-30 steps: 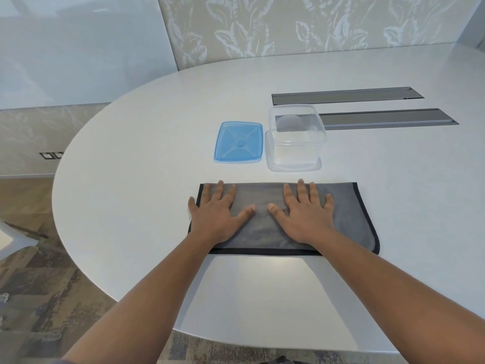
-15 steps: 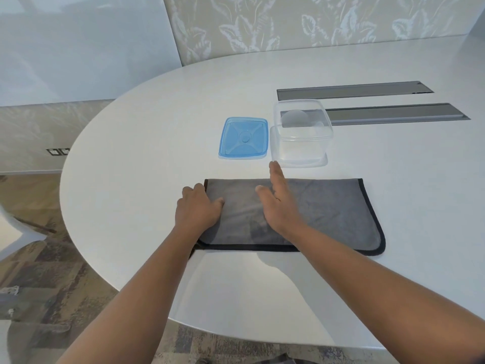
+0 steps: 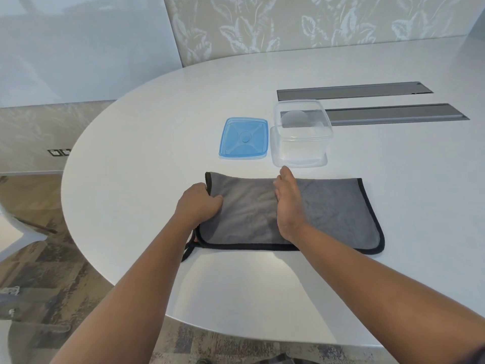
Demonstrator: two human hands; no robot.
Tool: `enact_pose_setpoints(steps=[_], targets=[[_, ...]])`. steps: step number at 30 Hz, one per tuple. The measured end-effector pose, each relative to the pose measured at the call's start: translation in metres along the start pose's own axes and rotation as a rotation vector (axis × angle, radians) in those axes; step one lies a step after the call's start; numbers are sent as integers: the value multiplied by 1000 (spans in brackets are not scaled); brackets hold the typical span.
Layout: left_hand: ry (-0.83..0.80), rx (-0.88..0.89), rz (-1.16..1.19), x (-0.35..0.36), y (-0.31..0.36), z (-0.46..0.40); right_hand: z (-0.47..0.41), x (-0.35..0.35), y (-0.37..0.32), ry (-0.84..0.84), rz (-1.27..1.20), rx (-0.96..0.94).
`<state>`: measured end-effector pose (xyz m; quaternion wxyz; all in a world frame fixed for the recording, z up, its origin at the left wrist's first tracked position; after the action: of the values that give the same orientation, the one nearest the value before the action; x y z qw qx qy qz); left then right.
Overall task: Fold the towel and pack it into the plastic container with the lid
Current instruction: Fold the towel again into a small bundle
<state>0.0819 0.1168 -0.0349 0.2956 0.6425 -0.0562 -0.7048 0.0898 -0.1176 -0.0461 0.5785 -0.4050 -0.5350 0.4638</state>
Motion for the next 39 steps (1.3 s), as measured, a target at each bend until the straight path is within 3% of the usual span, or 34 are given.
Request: enact_pose_setpoints(steps=[6, 10, 15, 20, 24, 26, 29, 31, 35, 37, 39], targets=[[-55, -75, 291, -12, -2, 0, 0, -6, 2, -68, -301, 78], [-71, 52, 323, -27, 29, 11, -4, -15, 1, 4, -452, 167], [-103, 229, 551, -37, 98, 29, -9, -24, -14, 26, -214, 184], [-172, 298, 698, -15, 160, 41, -10, -28, -36, -194, -67, 250], [-330, 343, 944, 2, 189, 52, -4, -32, -65, -397, -146, 243], [-262, 361, 997, -3, 190, 52, -7, -46, -74, -372, -80, 218], [116, 420, 782, -17, 176, 52, -15, -81, -83, -206, 70, 153], [250, 525, 643, -12, 168, 67, -18, -96, -84, -167, 90, 143], [315, 896, 257, 33, 165, 113, -24, -112, -78, -110, 79, 145], [318, 948, 76, 60, 162, 126, -27, -119, -71, -78, 81, 155], [301, 893, 14, 75, 155, 127, -30, -126, -65, -51, 83, 177]])
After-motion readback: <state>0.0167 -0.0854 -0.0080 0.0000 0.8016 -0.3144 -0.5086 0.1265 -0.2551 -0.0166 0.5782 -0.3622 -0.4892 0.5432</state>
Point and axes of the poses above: each hand's wrist, its own z-axis away from the middle knuckle, its own x-axis out of the palm, y = z × x, the point moved 9 cm from there along -z, towards the middle knuckle, and after that the axes turned 4 degrees about -z, right-handed, at the moved point
